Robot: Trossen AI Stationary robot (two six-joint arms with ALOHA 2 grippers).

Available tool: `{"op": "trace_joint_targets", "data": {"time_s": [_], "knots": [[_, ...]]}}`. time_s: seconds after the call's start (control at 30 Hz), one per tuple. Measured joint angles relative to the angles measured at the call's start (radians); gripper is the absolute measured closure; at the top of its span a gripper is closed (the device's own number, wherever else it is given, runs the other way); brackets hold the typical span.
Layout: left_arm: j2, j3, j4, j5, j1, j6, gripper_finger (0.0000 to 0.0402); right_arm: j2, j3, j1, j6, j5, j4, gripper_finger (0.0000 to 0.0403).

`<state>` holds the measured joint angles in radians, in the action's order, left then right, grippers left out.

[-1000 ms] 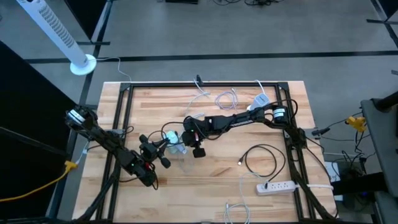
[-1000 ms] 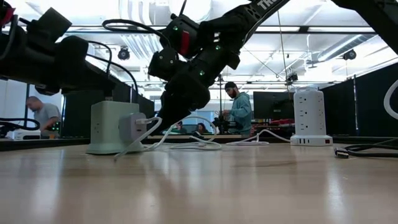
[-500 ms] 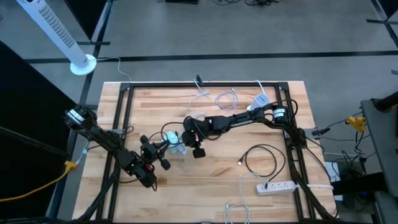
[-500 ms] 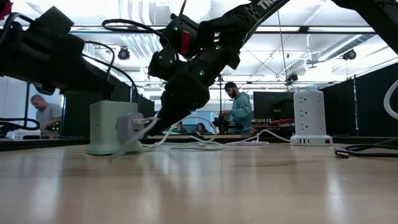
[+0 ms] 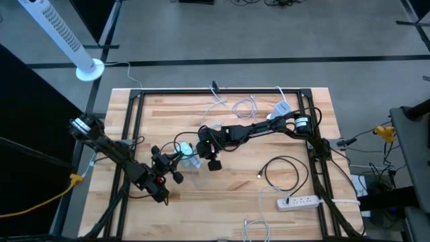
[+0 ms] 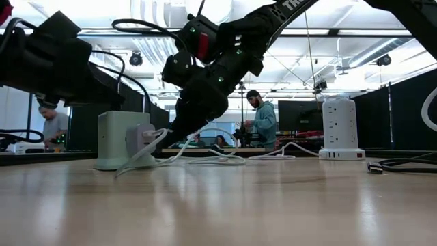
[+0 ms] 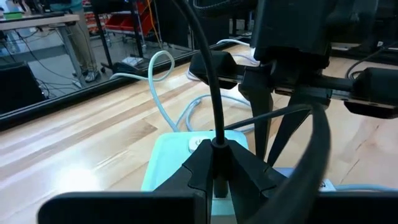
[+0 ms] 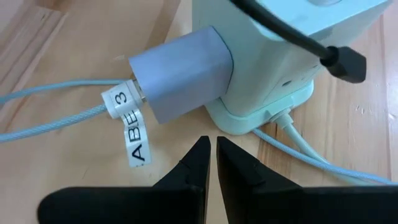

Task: Insert USB
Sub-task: Insert the black charger cable into the green outlet extension, then adjust the cables on the table

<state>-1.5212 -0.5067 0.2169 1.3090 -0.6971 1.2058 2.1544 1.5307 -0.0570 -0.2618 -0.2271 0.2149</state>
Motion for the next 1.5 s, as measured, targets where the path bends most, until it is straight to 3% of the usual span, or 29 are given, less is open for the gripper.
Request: {"op": "trace_joint_targets", "data": {"time_s": [0.37,0.43,0.7,0.97,1.23,1.5], "knots": [[-0.012,-0.001,0.0,-0.006,-0.006,0.008,0.0378,0.0,0.0,-0.004,-0.012,0.001,-0.003,0.039],[0.0,0.0,0.002,-0.074,-0.005,0.012,0.036,0.0,0.0,-0.005,-0.021,0.002,-0.003,0.039],[0.087,0.002,0.062,-0.15,-0.009,-0.036,0.0256,-0.013,0.0,-0.007,-0.053,0.019,0.004,0.039],[0.251,-0.002,0.059,-0.251,-0.013,-0.229,0.021,-0.013,0.0,-0.007,-0.091,0.019,-0.001,0.039],[0.335,-0.002,0.071,-0.396,-0.013,-0.236,0.0201,-0.007,0.0,-0.006,-0.09,0.019,-0.078,0.039],[0.374,-0.004,0.173,-0.623,-0.013,-0.007,0.0238,0.028,-0.002,-0.004,-0.086,-0.029,-0.264,0.039]]}}
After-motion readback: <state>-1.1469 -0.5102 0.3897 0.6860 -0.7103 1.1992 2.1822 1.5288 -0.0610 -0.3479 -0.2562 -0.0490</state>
